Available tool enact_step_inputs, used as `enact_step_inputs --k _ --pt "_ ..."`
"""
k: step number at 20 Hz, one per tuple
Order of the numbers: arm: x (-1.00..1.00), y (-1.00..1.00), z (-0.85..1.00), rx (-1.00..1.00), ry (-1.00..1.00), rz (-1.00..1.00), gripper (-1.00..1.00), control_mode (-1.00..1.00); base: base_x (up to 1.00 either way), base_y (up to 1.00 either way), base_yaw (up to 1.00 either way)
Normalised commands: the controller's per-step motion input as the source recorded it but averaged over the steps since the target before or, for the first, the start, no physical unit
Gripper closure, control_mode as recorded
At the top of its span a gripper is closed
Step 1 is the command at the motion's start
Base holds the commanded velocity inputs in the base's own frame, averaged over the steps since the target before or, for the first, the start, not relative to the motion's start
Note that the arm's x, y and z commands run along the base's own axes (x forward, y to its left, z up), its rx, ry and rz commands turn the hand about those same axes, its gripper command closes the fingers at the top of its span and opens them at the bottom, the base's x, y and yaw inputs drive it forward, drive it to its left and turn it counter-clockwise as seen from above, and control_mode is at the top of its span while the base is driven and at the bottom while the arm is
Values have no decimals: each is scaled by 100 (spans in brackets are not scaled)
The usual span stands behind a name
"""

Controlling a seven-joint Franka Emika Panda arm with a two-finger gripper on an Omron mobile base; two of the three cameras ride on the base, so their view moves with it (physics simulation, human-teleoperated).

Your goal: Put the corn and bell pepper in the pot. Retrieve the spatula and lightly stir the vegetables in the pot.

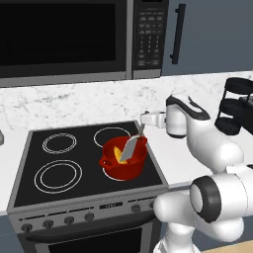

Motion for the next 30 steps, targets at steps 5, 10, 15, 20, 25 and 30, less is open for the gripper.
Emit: enact_step_inputs --k 5,10,15,20,25,30 --pt "21 14 -39 0 0 -1 100 -100 0 0 0" --pt "-1 17 -10 0 -24 -6 100 -100 0 0 0" --pt "-4 3 4 -1 -10 -10 100 -100 0 0 0" --pt "0 0 0 -3 16 -6 100 -100 0 0 0" --pt "0 0 0 0 13 -6 100 -100 0 0 0" --pt "0 0 -5 -1 3 -6 100 -100 0 0 0"
